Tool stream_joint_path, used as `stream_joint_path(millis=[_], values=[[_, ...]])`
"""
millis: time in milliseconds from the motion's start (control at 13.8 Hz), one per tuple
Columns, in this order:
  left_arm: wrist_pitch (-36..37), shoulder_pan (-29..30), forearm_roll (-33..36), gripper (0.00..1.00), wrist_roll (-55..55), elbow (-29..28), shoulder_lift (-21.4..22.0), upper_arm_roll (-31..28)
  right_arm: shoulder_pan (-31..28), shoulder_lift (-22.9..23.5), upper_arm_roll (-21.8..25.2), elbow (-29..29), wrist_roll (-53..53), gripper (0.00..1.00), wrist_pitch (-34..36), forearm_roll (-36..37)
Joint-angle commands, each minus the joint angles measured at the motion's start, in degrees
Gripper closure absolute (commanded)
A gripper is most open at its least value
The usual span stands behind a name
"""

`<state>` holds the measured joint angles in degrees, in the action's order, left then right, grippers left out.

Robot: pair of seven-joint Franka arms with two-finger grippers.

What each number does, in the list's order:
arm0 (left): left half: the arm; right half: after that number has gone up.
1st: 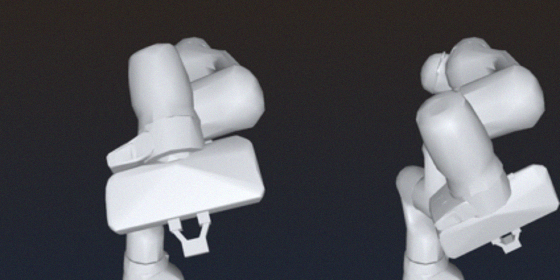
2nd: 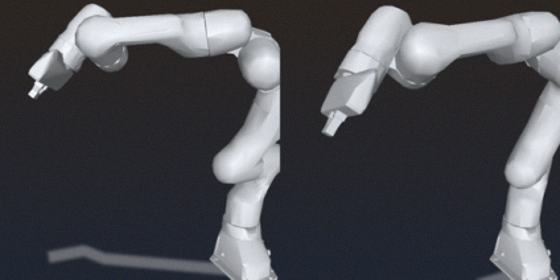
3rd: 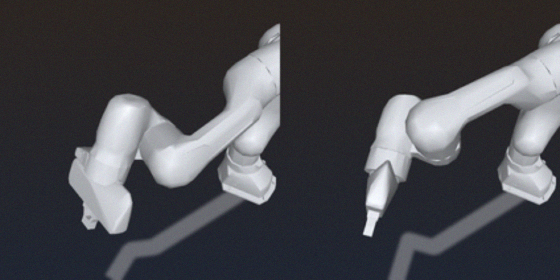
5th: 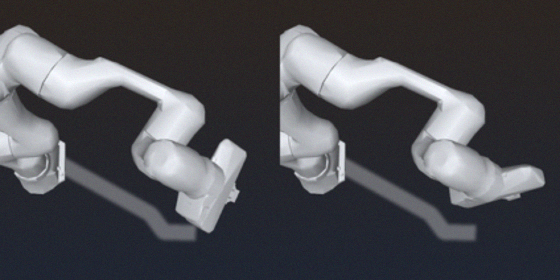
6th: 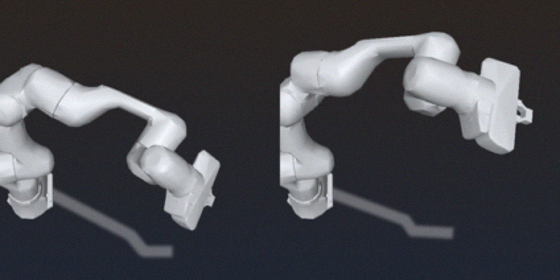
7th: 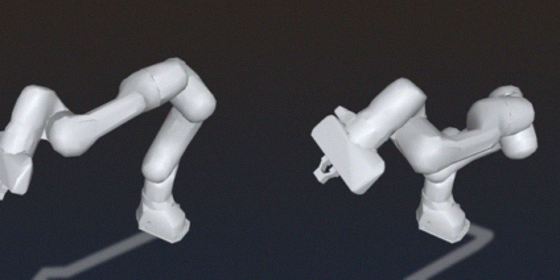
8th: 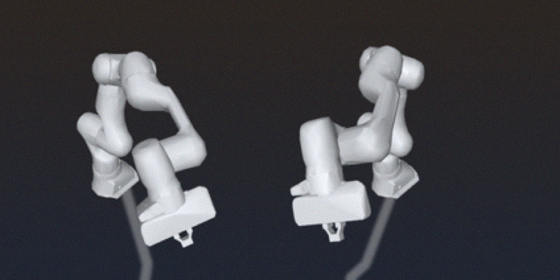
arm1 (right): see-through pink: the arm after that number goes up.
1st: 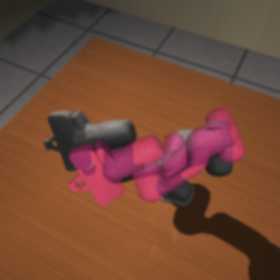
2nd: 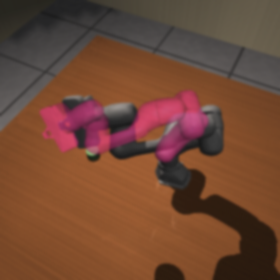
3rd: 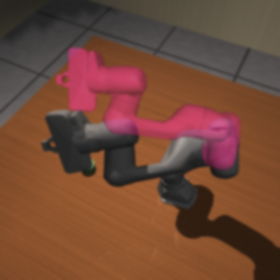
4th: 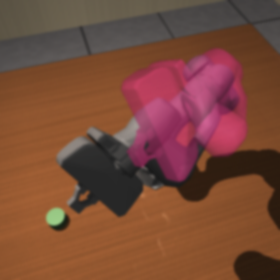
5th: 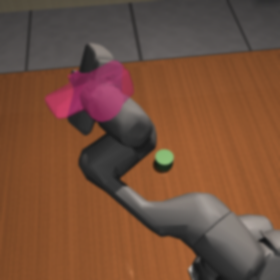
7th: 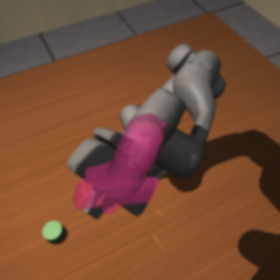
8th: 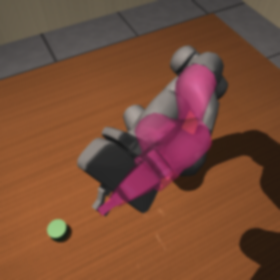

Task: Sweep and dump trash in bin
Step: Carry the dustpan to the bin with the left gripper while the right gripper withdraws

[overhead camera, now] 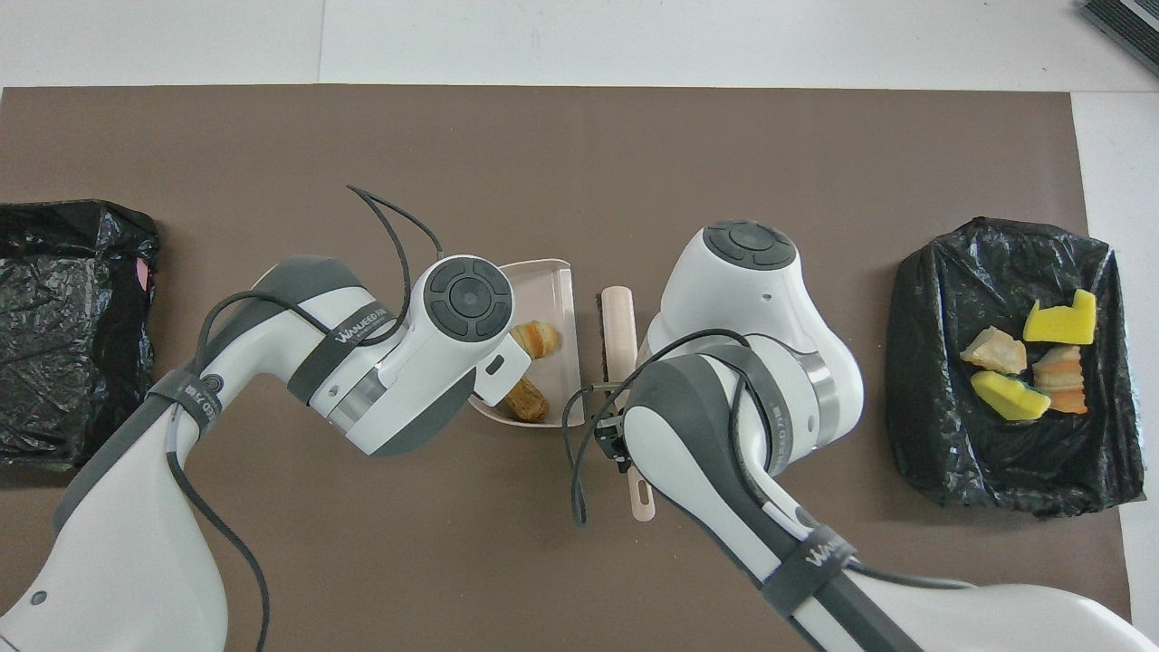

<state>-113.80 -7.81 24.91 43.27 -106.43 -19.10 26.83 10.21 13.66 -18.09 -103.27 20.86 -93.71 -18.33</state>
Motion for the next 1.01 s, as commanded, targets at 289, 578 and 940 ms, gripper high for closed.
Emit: stream_joint_path(millis=[289, 578, 940], values=[[0.59, 2.88, -0.30, 1.00, 3.74, -7.30, 9.16, -2.12, 5.24, -16.28, -0.81, -10.35, 12.43, 1.00, 4.25, 2.78], [0.50, 2.97, -0.91, 1.00, 7.08, -7.48, 11.54, -5.90, 11.48, -21.05, -0.99, -20.20, 15.43, 1.00, -3.65, 1.72], [0.33, 3.23, -2.84, 1.00, 11.13, -8.27, 15.14, -12.67, 13.61, -19.99, -0.99, -23.99, 17.64, 1.00, -9.11, -2.84]])
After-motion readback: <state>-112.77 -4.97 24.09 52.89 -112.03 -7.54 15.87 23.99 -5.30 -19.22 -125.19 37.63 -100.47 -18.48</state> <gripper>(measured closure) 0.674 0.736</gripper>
